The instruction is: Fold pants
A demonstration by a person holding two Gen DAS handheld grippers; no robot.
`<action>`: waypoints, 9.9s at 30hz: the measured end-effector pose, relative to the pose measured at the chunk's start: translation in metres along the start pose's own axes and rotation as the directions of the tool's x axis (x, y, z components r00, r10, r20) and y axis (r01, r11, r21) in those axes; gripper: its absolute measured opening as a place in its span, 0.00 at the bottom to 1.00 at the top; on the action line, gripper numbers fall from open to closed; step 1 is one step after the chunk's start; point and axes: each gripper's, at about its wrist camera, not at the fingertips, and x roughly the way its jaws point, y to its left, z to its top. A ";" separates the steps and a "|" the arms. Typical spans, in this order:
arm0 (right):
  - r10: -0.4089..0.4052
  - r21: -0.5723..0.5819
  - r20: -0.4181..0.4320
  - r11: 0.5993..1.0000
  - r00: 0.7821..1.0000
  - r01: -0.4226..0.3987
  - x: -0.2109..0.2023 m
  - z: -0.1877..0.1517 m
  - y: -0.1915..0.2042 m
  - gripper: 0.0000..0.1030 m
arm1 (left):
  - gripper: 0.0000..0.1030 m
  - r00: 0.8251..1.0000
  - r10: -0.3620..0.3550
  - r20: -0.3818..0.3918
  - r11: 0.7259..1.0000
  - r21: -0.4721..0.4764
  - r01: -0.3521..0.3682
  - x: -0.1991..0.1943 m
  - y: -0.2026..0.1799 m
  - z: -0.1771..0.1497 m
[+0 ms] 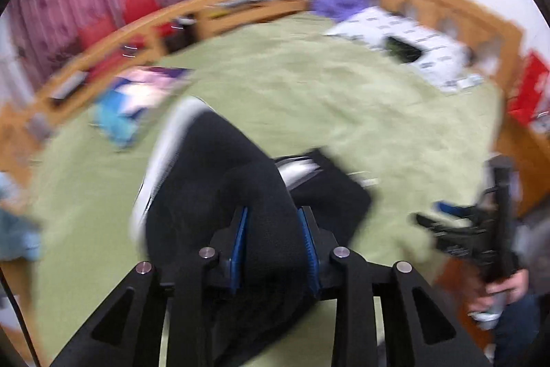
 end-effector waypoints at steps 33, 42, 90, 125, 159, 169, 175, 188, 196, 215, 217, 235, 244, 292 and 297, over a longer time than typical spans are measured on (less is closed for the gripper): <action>0.271 -0.129 -0.271 0.941 0.924 -0.314 0.060 0.026 0.090 0.24 | 0.47 0.973 0.021 -0.230 0.946 -0.311 -0.093 0.052 0.140 -0.160; 0.290 -0.165 -0.203 0.931 0.935 -0.325 0.043 0.004 0.092 0.14 | 0.47 0.969 -0.011 -0.247 0.930 -0.358 -0.081 0.058 0.143 -0.162; 0.127 -0.117 -0.148 0.983 0.981 -0.145 0.061 -0.013 0.029 0.17 | 0.21 0.975 0.152 -0.162 0.967 -0.178 -0.181 0.052 0.048 -0.232; 0.177 -0.207 -0.100 0.959 0.979 -0.194 0.163 0.121 0.105 0.32 | 0.62 0.994 -0.058 -0.091 0.885 -0.465 0.009 0.109 0.191 -0.136; 0.458 0.114 -0.253 0.889 0.852 -0.444 0.170 0.076 0.013 0.43 | 0.32 0.968 -0.242 -0.073 0.811 -0.562 0.160 0.172 0.180 -0.149; 0.388 0.069 -0.167 0.922 0.906 -0.382 0.117 0.065 0.054 0.21 | 0.11 0.961 -0.275 0.025 0.795 -0.557 0.242 0.096 0.210 -0.146; 0.464 0.057 -0.233 0.884 0.855 -0.464 0.113 0.035 0.121 0.20 | 0.11 0.982 -0.187 0.018 0.790 -0.591 0.161 0.038 0.273 -0.181; 0.450 0.028 -0.307 0.885 0.838 -0.465 0.145 -0.012 0.196 0.24 | 0.38 0.984 0.044 -0.174 0.848 -0.514 -0.129 0.029 0.314 -0.235; 0.320 -0.216 -0.165 0.911 0.933 -0.351 0.054 -0.032 0.210 0.33 | 0.58 0.982 0.119 -0.145 0.881 -0.441 -0.172 -0.020 0.255 -0.260; 0.269 -0.378 -0.101 0.880 0.958 -0.287 0.011 -0.051 0.210 0.39 | 0.57 0.998 0.025 -0.064 0.919 -0.392 -0.048 -0.074 0.248 -0.287; 0.264 -0.393 -0.071 0.879 0.962 -0.270 0.025 -0.029 0.225 0.39 | 0.57 0.997 0.065 -0.042 0.908 -0.411 -0.077 -0.064 0.266 -0.266; 0.262 -0.308 -0.102 0.909 0.960 -0.281 0.145 0.019 0.271 0.31 | 0.60 0.977 0.144 -0.158 0.823 -0.530 -0.207 0.066 0.313 -0.211; 0.220 -0.240 -0.115 0.940 0.969 -0.242 0.091 -0.058 0.203 0.43 | 0.59 0.963 0.145 -0.225 0.811 -0.530 -0.246 0.031 0.261 -0.283; 0.080 -0.322 0.213 0.947 0.974 -0.007 -0.169 -0.126 0.221 0.99 | 0.85 0.926 0.370 0.071 0.847 -0.436 -0.304 -0.172 0.092 -0.257; 0.074 -0.328 0.222 0.945 0.972 0.003 -0.175 -0.129 0.221 0.99 | 0.85 0.928 0.363 0.081 0.849 -0.439 -0.294 -0.174 0.086 -0.256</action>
